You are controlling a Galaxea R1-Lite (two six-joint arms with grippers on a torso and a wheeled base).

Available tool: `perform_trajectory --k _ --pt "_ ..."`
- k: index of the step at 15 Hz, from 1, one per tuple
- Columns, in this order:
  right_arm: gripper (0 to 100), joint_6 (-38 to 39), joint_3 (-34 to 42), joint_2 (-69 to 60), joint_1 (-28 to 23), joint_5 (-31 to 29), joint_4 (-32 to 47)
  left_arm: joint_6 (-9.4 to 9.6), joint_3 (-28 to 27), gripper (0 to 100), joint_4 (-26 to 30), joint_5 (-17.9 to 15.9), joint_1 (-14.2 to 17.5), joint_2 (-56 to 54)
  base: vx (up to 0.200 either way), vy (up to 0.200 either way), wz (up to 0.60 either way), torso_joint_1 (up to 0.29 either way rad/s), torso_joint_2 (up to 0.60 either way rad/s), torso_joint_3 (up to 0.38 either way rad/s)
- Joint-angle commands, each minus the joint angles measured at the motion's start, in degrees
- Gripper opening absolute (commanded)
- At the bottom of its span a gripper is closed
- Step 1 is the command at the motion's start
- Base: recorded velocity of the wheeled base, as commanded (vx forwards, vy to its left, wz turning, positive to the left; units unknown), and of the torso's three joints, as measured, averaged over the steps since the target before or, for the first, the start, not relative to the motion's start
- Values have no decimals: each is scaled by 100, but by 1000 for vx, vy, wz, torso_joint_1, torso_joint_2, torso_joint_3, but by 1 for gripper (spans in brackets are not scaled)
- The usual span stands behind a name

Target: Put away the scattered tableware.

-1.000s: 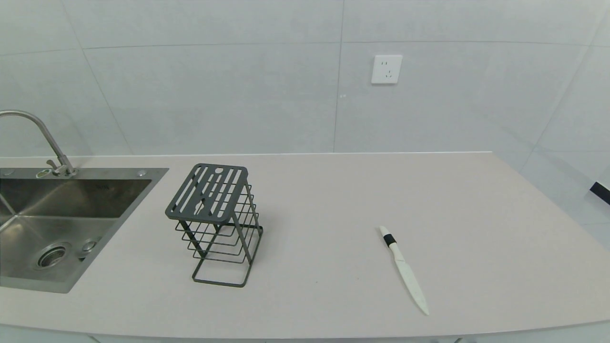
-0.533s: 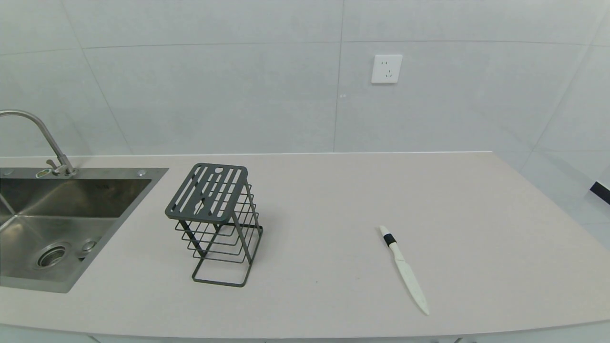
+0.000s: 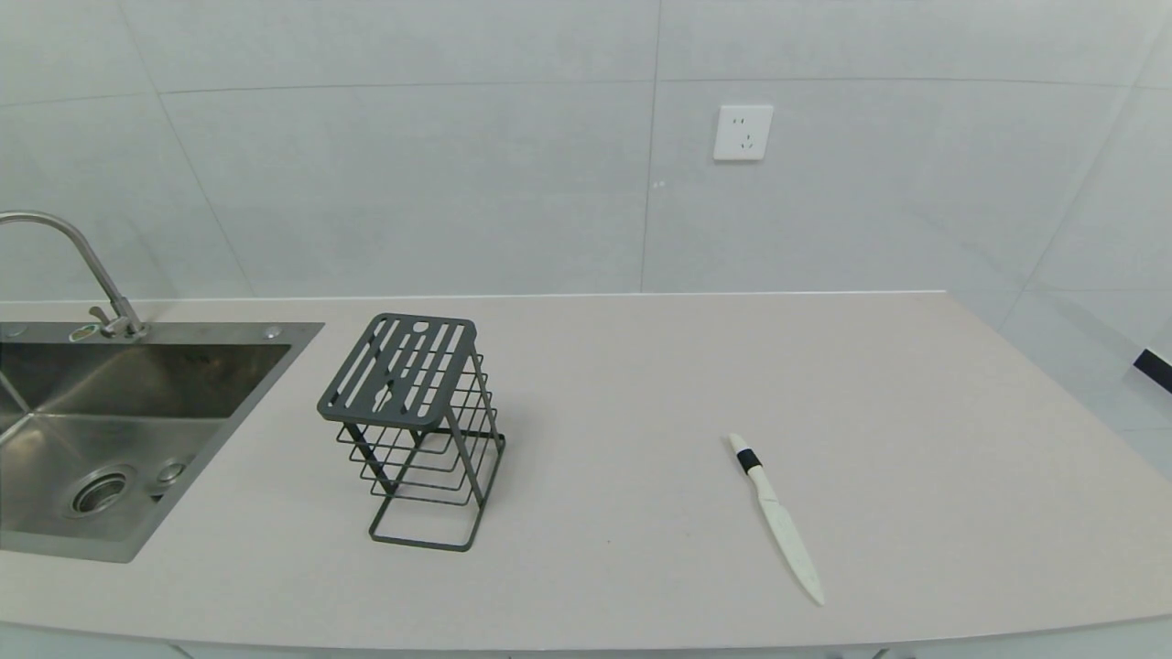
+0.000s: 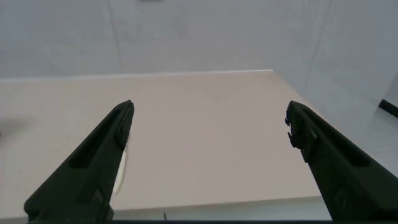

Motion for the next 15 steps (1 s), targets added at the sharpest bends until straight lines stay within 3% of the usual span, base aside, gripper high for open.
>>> perform_trajectory --k 1,3,8,12,15 --pt "100 -3 0 -2 5 579 -32 1 0 100 -1 -8 -2 7 0 0 0 0 0 0" --pt "100 -108 -158 -2 -4 1431 39 1 0 100 -1 -8 -11 7 0 0 0 0 0 0" --pt "100 -117 -729 885 145 2671 566 9 0 100 -1 -8 -11 7 0 0 0 0 0 0" --pt "100 -161 -721 1958 884 2662 575 18 0 100 -1 -17 -11 7 0 0 0 0 0 0" --pt "100 -803 -721 2722 998 2662 575 18 0 100 -1 -17 -2 7 0 0 0 0 0 0"
